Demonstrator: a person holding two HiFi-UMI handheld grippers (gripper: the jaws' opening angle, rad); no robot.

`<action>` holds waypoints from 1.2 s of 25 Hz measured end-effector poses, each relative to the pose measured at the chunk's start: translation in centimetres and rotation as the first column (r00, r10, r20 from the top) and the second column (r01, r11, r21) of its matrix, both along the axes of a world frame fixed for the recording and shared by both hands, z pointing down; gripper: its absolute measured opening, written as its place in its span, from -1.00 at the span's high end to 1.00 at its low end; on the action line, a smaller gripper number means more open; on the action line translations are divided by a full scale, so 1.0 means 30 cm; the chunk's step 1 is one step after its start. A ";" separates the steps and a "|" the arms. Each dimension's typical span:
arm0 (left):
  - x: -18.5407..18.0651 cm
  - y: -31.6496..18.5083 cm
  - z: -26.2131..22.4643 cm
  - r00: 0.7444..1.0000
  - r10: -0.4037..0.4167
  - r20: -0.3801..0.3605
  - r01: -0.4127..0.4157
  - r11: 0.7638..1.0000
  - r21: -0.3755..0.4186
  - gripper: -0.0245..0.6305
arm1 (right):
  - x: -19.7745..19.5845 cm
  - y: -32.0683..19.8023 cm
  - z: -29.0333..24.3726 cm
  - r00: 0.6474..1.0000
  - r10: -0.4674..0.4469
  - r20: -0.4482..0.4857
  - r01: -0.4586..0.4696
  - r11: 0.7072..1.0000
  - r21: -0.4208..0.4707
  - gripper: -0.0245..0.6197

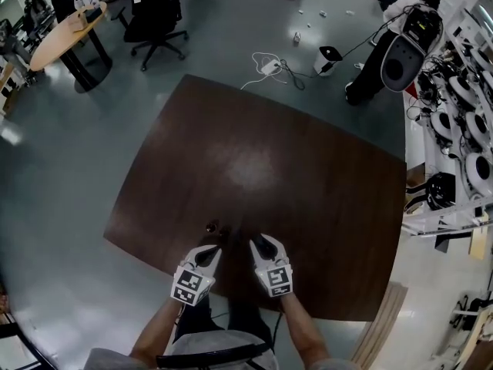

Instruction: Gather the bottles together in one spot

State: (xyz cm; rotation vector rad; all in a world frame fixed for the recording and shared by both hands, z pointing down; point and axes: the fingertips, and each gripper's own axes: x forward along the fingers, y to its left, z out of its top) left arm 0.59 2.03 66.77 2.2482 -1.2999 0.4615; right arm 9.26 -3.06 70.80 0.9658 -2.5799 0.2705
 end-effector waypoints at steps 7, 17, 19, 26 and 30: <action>-0.014 0.013 0.021 1.000 -0.010 -0.004 0.010 1.000 -0.014 0.92 | -0.029 0.013 0.039 0.999 -0.035 -0.038 0.035 0.999 -0.002 0.62; -0.025 0.010 0.028 1.000 -0.014 -0.002 0.014 1.000 -0.017 0.92 | -0.027 0.030 0.072 0.996 -0.054 -0.076 0.055 0.998 0.011 0.62; -0.024 0.014 0.034 1.000 -0.014 -0.003 0.014 1.000 -0.020 0.92 | -0.030 0.032 0.075 0.995 -0.057 -0.078 0.059 0.998 0.021 0.62; -0.018 0.017 0.035 1.000 -0.015 -0.002 0.015 1.000 -0.024 0.92 | -0.033 0.031 0.075 0.996 -0.059 -0.069 0.060 0.998 0.021 0.61; -0.011 0.020 0.039 1.000 -0.010 -0.003 0.010 1.000 -0.024 0.92 | -0.030 0.037 0.077 0.996 -0.064 -0.070 0.065 0.998 0.017 0.61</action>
